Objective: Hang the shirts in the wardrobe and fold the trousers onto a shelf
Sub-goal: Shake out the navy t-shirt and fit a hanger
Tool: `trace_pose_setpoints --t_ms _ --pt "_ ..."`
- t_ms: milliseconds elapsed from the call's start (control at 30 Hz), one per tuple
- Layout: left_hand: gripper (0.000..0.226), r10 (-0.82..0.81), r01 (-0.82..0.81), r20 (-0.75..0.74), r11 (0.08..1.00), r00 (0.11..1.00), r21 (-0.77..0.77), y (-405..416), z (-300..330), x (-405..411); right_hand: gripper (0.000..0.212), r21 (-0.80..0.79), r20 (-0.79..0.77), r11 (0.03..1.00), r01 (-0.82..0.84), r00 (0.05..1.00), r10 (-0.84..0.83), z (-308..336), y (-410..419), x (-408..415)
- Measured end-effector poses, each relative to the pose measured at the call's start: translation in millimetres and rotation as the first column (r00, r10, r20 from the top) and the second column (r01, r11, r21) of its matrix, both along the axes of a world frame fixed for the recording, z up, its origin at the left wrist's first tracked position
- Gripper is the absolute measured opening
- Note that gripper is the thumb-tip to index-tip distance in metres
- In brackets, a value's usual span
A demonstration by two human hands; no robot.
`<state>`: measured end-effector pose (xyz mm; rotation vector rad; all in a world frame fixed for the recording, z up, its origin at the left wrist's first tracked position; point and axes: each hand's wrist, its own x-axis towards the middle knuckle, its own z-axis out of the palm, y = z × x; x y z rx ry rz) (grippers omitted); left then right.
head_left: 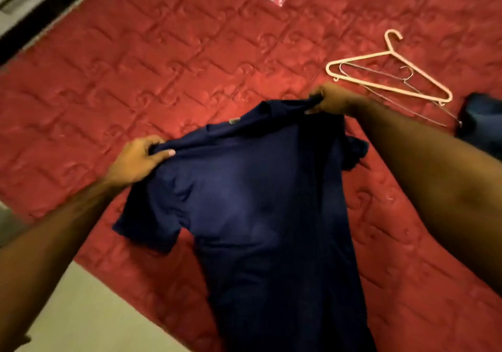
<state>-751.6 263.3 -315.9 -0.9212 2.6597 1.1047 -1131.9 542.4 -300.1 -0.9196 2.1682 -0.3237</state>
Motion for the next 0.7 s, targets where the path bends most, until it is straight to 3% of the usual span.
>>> trace_pose_setpoints --t_ms 67,167,267,400,500,600,700 --pt "0.016 0.037 -0.041 -0.064 0.996 0.997 -0.074 -22 -18 -14 0.013 -0.060 -0.018 0.998 0.035 0.999 -0.037 -20 -13 -15" --pt "0.025 0.055 -0.080 -0.102 0.962 0.993 -0.260 -54 -33 -28 0.019 -0.090 -0.046 0.995 0.036 0.998 -0.040 -29 -35 -34" --pt "0.026 0.030 -0.021 0.013 0.904 0.999 -0.427 -75 -38 -47 0.021 -0.018 -0.116 1.000 -0.002 0.993 0.000 -32 -54 -56" --pt "0.023 0.086 0.006 0.146 0.844 0.986 -0.537 -91 -39 -75 0.021 0.109 -0.041 0.993 -0.052 0.998 0.056 -37 -68 -74" --pt "0.035 0.194 -0.040 0.194 0.799 0.962 -0.599 -90 -44 -89 0.014 0.102 -0.163 0.995 0.007 0.987 0.010 -51 -70 -76" --pt "0.039 0.271 -0.193 0.026 0.744 0.962 -0.640 -57 -42 -106 0.028 -0.034 -0.230 0.983 0.182 0.956 -0.185 -73 -63 -74" --pt "0.027 0.093 -0.221 -0.302 0.878 0.949 -0.424 -3 -37 -124 0.049 -0.068 -0.331 0.966 0.251 0.907 -0.260 -86 -57 -69"
